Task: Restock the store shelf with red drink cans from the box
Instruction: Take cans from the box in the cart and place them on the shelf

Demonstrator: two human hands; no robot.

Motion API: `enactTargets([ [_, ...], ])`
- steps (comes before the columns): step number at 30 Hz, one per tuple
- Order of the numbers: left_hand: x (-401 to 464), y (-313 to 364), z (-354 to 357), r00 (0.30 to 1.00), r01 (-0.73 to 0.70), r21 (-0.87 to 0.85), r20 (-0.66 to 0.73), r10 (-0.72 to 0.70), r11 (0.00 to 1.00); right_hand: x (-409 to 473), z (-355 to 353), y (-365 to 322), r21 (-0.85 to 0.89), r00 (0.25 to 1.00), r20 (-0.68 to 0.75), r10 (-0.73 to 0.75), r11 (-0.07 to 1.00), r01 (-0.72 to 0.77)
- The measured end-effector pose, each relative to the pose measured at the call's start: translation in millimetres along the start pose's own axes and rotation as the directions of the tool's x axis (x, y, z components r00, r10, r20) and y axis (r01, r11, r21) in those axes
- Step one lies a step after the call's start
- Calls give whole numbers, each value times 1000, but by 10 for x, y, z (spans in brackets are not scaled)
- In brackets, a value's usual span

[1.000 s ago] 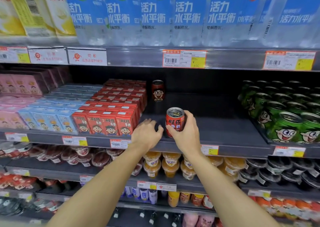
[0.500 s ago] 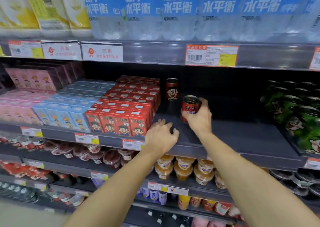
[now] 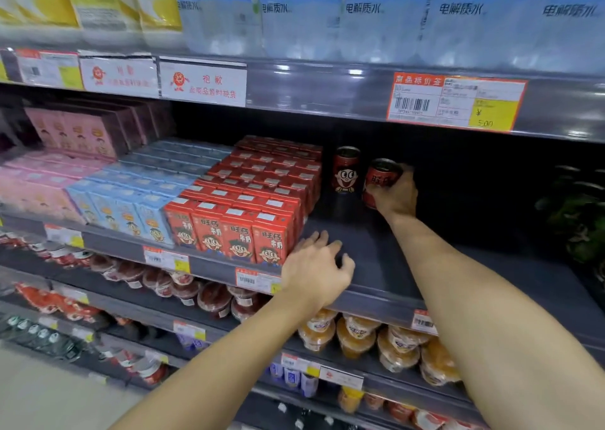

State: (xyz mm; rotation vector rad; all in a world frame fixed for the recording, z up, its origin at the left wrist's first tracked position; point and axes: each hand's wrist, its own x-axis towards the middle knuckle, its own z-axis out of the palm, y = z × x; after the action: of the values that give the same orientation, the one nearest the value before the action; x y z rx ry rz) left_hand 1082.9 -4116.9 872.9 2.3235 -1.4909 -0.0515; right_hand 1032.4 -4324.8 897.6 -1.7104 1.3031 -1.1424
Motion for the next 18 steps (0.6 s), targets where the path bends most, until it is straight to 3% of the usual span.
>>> enactTargets([
  [14, 21, -5, 25, 1000, -16, 37, -25, 17, 999, 309, 169, -3, -9, 1000, -6, 25, 1000, -25],
  [18, 27, 6, 33, 1000, -15, 60, -23, 16, 998, 321, 152, 17, -11, 997, 63, 50, 999, -50],
])
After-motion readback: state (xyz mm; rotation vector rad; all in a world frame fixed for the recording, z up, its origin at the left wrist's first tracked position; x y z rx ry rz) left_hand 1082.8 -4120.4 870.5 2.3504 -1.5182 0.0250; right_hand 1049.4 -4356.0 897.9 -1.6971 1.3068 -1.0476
